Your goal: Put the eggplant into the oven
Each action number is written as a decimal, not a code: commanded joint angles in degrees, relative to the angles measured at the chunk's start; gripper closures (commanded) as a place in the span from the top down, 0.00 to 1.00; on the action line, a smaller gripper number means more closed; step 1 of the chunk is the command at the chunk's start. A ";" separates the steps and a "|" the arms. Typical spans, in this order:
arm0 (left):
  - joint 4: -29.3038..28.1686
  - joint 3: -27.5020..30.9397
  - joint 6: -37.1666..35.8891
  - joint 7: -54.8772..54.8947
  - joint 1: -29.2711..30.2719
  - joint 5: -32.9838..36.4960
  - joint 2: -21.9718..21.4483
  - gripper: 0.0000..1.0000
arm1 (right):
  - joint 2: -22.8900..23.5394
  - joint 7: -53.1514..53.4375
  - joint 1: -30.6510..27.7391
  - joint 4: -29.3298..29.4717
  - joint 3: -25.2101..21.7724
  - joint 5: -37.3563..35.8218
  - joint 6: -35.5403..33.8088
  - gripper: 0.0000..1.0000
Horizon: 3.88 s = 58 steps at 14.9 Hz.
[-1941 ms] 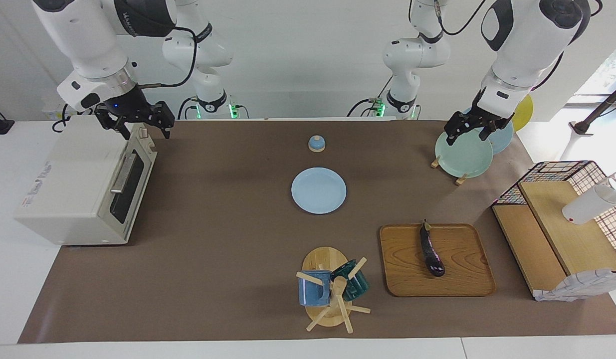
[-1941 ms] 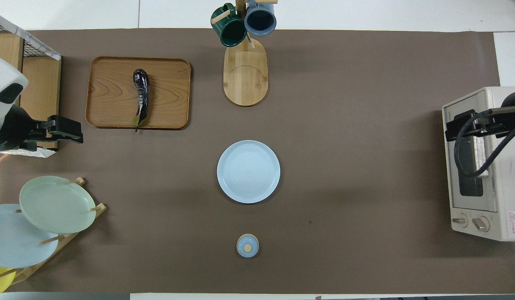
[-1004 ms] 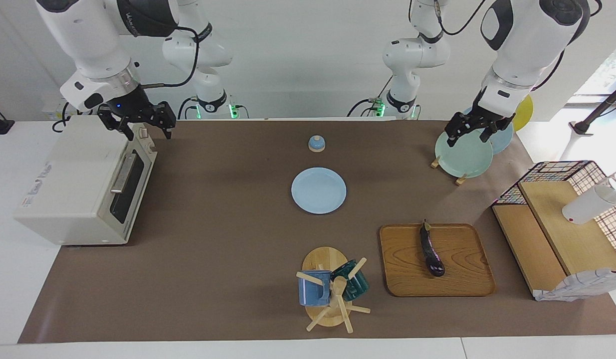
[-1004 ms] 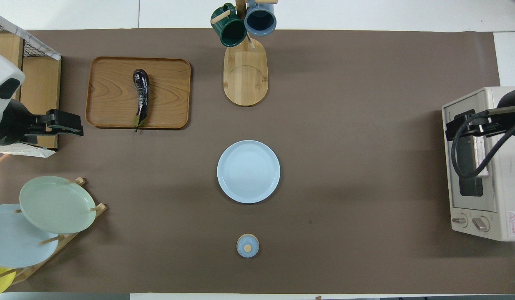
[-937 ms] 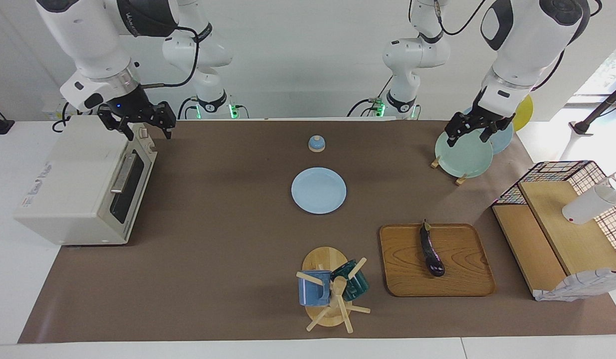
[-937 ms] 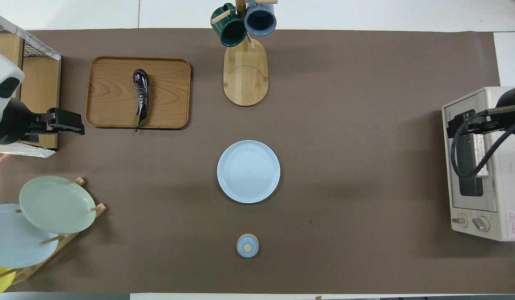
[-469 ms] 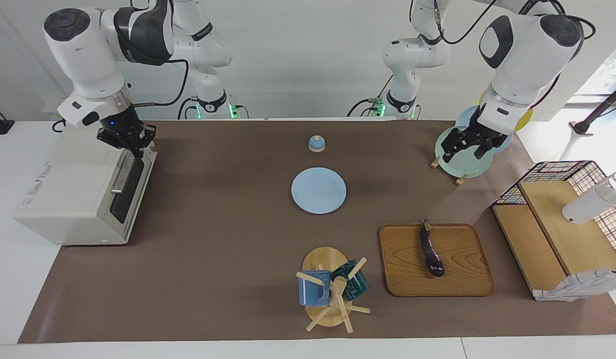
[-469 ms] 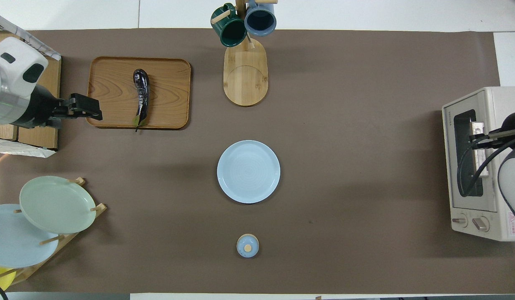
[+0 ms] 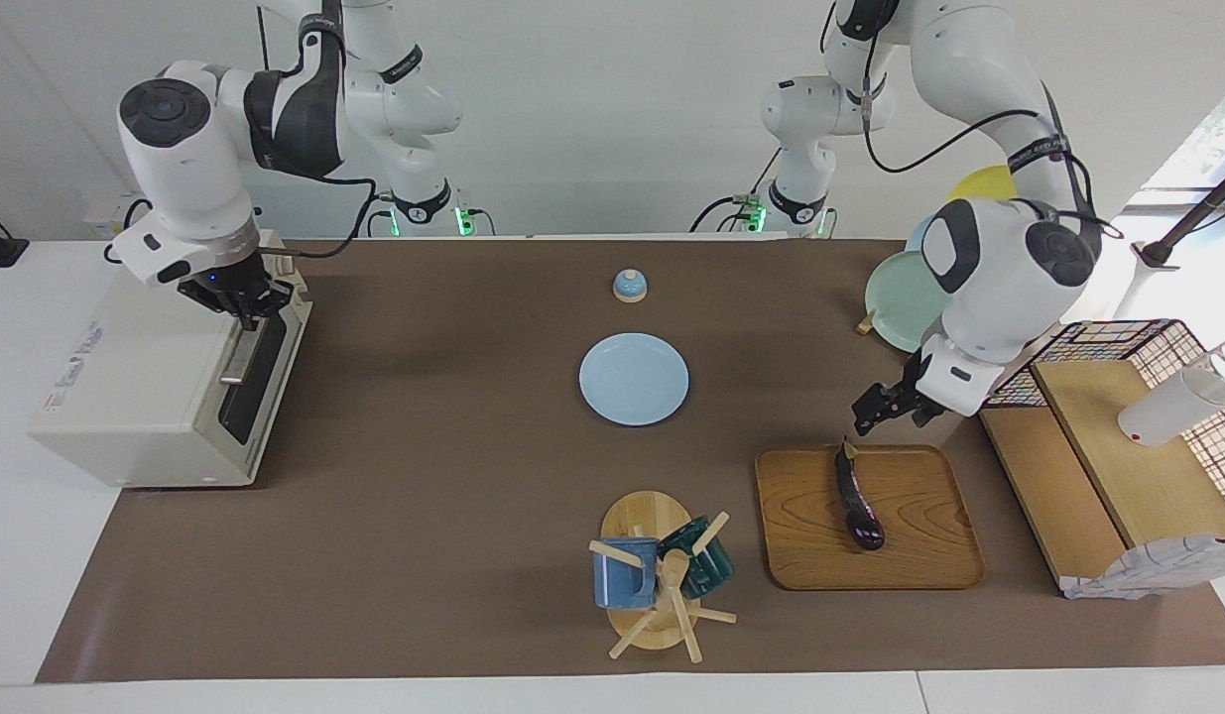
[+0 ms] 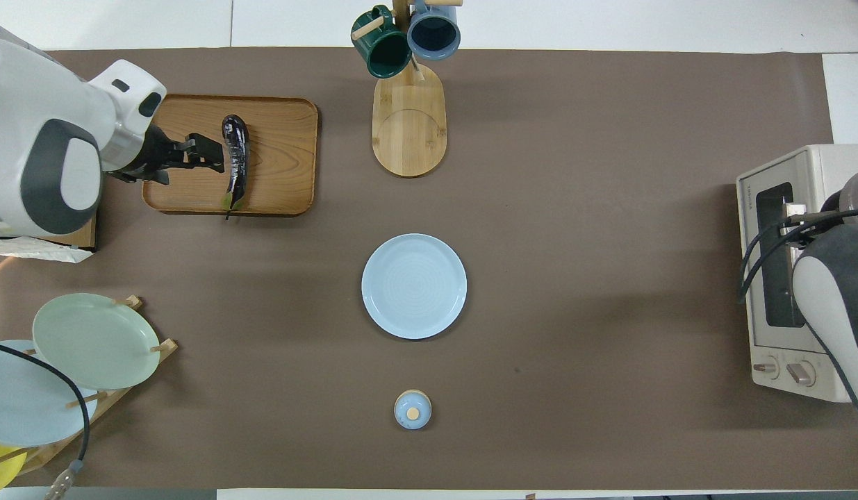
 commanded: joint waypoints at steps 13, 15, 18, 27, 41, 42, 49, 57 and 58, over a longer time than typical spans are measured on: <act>1.18 0.07 9.16 5.42 -2.88 6.50 9.83 1.00 | 1.42 -2.24 -0.34 -7.28 0.85 -1.18 9.40 0.00; 1.01 0.07 9.16 7.18 -2.79 6.42 9.74 0.97 | 1.43 -1.71 0.28 -9.40 0.93 1.11 12.22 0.00; 0.74 0.07 9.25 7.36 -2.79 6.42 9.74 0.79 | 3.70 -1.71 0.81 -11.68 0.93 2.96 18.36 0.00; -0.22 0.07 9.60 8.06 -2.61 6.42 9.39 0.59 | 5.90 0.22 2.48 -19.33 1.02 3.93 31.65 0.00; -2.41 -0.02 -8.50 -15.72 -14.27 -3.16 -7.65 0.00 | 9.78 4.95 4.40 -19.43 1.81 7.79 33.06 0.00; -3.55 0.06 -7.54 -19.59 -17.26 -3.16 -8.09 0.00 | 9.95 6.45 6.07 -19.16 1.81 9.19 32.98 0.00; -17.18 -0.02 13.90 -31.57 -31.60 -3.34 -9.86 0.00 | 10.04 10.15 10.21 -16.00 1.81 10.44 29.73 0.11; -22.90 0.07 21.03 -33.16 -36.71 -3.34 -6.52 0.00 | 9.95 9.45 10.74 -16.00 1.90 10.44 29.90 1.00; -22.99 0.07 21.38 -33.07 -36.97 -3.34 -6.26 0.00 | 9.86 9.36 10.74 -15.73 1.90 10.44 29.99 1.00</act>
